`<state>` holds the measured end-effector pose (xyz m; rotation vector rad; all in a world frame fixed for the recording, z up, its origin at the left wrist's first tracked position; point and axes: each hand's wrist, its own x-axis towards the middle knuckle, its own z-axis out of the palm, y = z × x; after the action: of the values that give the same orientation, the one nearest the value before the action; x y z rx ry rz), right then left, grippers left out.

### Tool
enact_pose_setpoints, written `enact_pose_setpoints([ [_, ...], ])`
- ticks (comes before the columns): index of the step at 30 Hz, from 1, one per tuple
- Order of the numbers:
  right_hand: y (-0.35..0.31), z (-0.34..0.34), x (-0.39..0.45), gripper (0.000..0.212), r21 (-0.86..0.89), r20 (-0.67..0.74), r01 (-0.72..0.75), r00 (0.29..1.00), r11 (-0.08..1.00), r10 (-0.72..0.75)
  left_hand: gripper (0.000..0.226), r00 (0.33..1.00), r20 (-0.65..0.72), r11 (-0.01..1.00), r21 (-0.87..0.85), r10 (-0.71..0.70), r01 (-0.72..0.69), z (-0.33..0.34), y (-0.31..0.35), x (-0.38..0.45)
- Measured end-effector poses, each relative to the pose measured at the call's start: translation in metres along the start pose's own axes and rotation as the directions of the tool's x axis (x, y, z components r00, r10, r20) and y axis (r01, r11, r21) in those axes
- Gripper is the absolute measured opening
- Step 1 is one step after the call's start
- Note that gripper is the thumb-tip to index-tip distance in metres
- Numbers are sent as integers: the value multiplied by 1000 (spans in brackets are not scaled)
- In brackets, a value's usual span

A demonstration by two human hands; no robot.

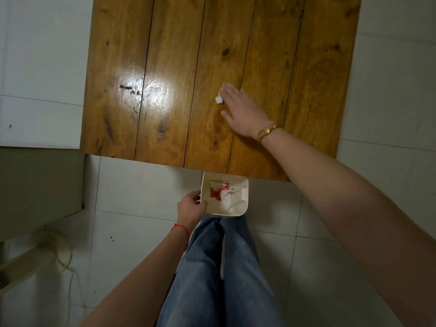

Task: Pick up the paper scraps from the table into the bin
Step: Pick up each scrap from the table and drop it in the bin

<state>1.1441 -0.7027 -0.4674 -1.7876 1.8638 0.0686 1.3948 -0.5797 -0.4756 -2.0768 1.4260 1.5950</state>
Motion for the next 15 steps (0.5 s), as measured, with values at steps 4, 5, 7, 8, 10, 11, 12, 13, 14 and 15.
enact_pose_setpoints([
  [4,-29,45,-70,61,-20,67,181,982,983,-179,39,1000,1,1000,4,-8,8,0,-1,-3],
  [5,-37,58,-90,61,-28,107,219,971,975,-215,38,1000,-2,1000,12,-1,1,-1,-2,-4],
  [7,-51,80,-128,59,2,183,260,949,966,-256,38,1000,-9,1000,28,14,-14,-3,-1,-8],
  [8,-57,89,-143,58,47,209,262,941,964,-266,37,1000,-11,1000,26,17,-17,-4,-1,-10],
  [10,-65,98,-168,55,157,211,242,939,957,-272,34,1000,-11,1000,18,14,-14,-6,0,-17],
  [11,-67,100,-178,53,202,194,225,945,953,-264,34,1000,-10,1000,22,9,-9,-8,0,-21],
  [12,-70,99,-186,52,236,170,203,954,950,-246,34,1000,-8,1000,29,4,-4,-10,0,-25],
  [13,-71,98,-193,52,272,141,171,966,947,-215,35,1000,-10,999,35,1,-1,-12,1,-30],
  [14,-71,95,-200,51,312,111,126,979,942,-168,35,1000,-12,999,35,-2,2,-14,1,-35],
  [15,-72,92,-206,51,350,84,73,990,934,-109,36,1000,-12,1000,31,-4,5,-17,2,-41],
])
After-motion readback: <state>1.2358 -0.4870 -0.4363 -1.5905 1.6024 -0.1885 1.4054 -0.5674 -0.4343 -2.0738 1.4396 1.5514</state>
